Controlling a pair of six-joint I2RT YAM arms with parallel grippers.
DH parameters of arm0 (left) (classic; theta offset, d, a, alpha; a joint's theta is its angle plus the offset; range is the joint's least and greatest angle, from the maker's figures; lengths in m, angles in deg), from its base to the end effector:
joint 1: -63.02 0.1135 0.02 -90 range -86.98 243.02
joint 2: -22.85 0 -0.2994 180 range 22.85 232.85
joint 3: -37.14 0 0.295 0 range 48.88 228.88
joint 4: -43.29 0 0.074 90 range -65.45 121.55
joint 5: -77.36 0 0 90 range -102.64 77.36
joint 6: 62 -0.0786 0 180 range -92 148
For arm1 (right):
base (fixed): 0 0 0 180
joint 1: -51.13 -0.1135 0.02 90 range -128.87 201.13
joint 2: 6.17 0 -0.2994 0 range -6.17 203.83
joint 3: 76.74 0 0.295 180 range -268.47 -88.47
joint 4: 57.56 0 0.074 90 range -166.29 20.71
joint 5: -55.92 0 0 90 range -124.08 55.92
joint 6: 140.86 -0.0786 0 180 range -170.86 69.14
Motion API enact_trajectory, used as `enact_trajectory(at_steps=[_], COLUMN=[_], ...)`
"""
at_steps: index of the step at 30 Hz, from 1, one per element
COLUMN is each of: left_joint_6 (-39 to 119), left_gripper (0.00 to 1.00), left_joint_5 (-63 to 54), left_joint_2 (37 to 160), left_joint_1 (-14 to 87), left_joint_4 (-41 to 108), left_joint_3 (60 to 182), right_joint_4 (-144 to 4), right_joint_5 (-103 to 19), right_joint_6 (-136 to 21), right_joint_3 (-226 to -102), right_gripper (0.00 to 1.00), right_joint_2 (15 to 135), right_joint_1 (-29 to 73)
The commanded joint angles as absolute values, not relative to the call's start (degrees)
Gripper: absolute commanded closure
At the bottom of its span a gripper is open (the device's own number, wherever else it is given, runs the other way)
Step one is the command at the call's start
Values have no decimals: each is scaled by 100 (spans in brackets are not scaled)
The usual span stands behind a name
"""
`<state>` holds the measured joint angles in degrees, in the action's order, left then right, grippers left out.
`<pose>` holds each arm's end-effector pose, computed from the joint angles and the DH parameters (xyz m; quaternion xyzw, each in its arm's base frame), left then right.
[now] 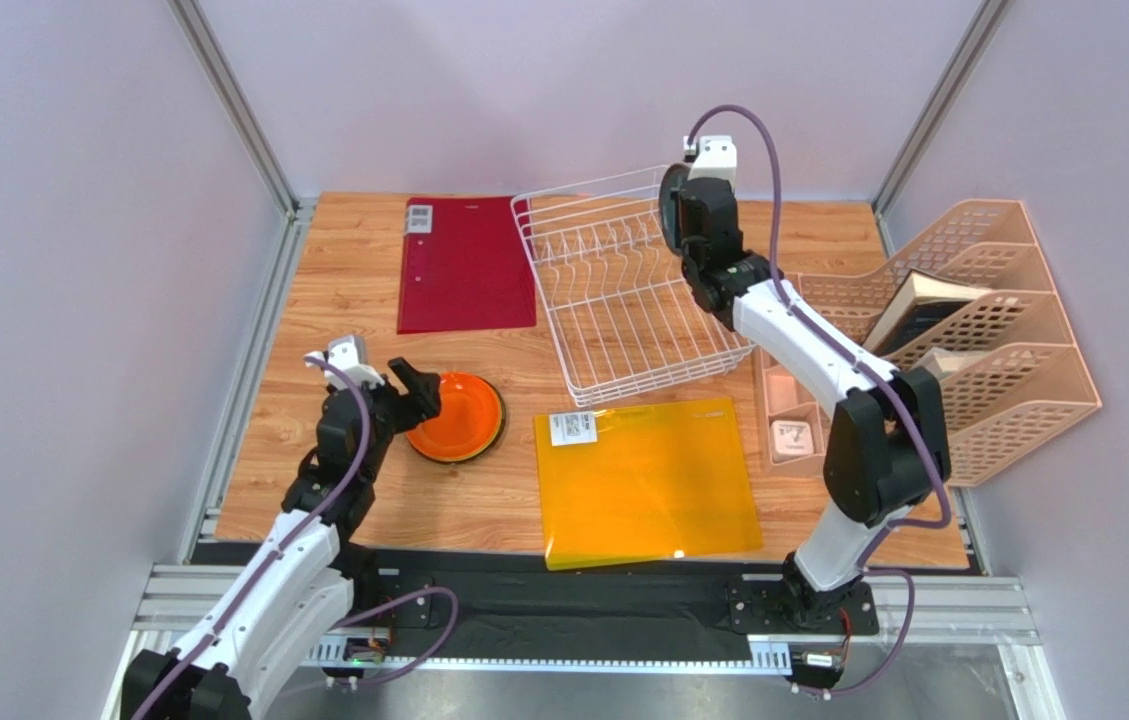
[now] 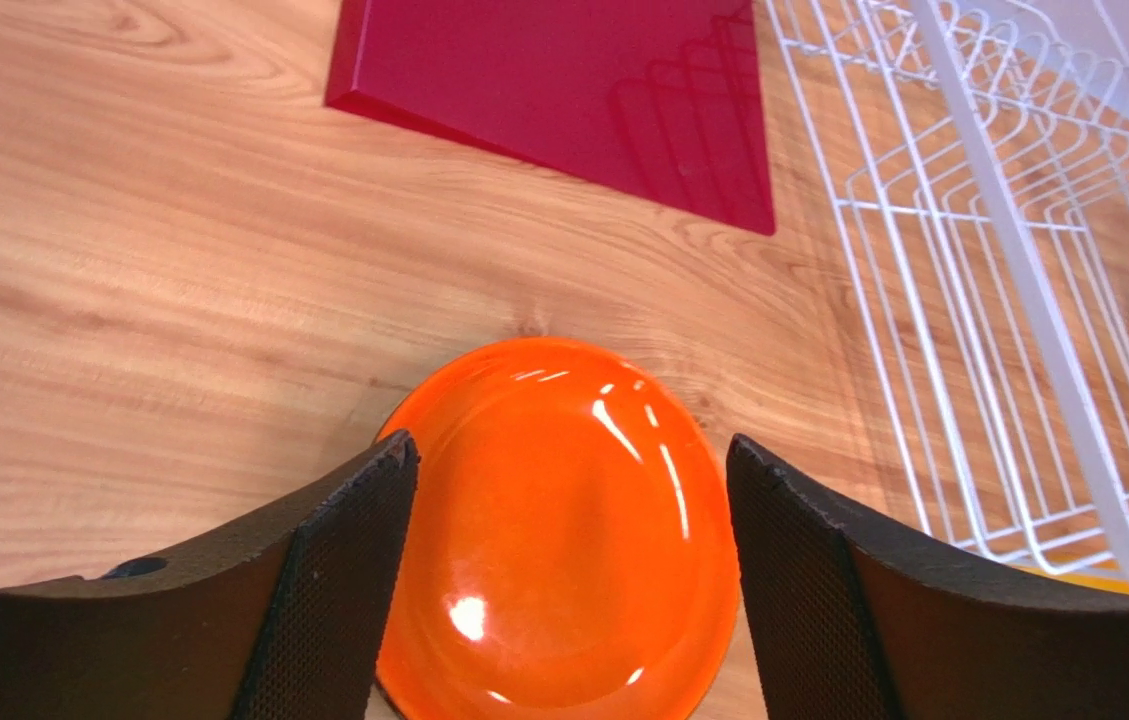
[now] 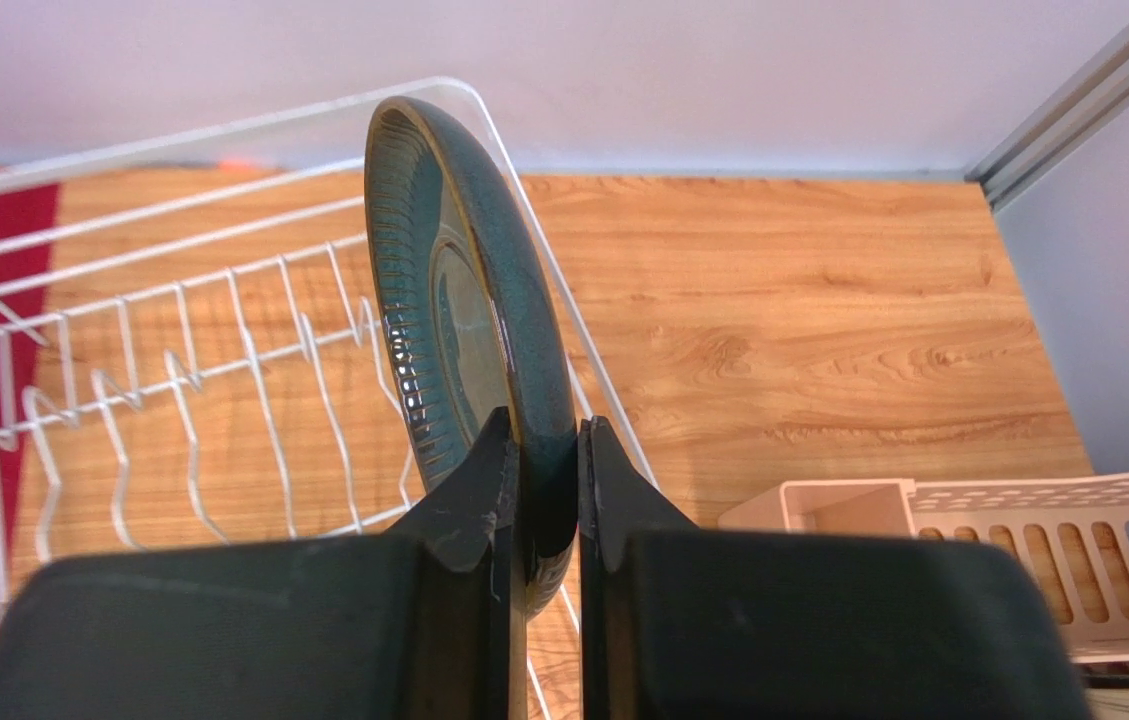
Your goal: Unload the plates from the dish rack
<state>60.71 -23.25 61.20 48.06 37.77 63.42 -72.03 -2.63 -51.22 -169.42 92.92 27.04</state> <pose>0.2142 -0.0423 0.1919 -0.1779 0.7854 -0.1694 0.5681 0.4661 0.1635 0.3259 -0.0125 0.8074 -0.1025 0.5809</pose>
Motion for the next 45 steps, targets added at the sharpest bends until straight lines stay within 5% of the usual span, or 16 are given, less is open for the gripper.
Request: enact_trajectory(at_steps=[1, 18, 45], left_joint_6=[5894, 6350, 7757], left_gripper=[18, 8, 7], left_joint_5=[-2012, -632, 740], left_joint_2=[6205, 7637, 10572], left_joint_1=[4799, 4799, 4799], left_joint_4=[3964, 5738, 9377], left_joint_3=[6707, 7322, 7964], right_joint_4=[-6762, -6736, -5655], right_joint_5=[-541, -3995, -5736], right_joint_6=[-5288, -6993, -8083], right_joint_3=[-16890, -15817, -15799], right_gripper=[100, 100, 100], right_joint_2=[8630, 7618, 8470], right_joint_1=[2600, 2433, 1985])
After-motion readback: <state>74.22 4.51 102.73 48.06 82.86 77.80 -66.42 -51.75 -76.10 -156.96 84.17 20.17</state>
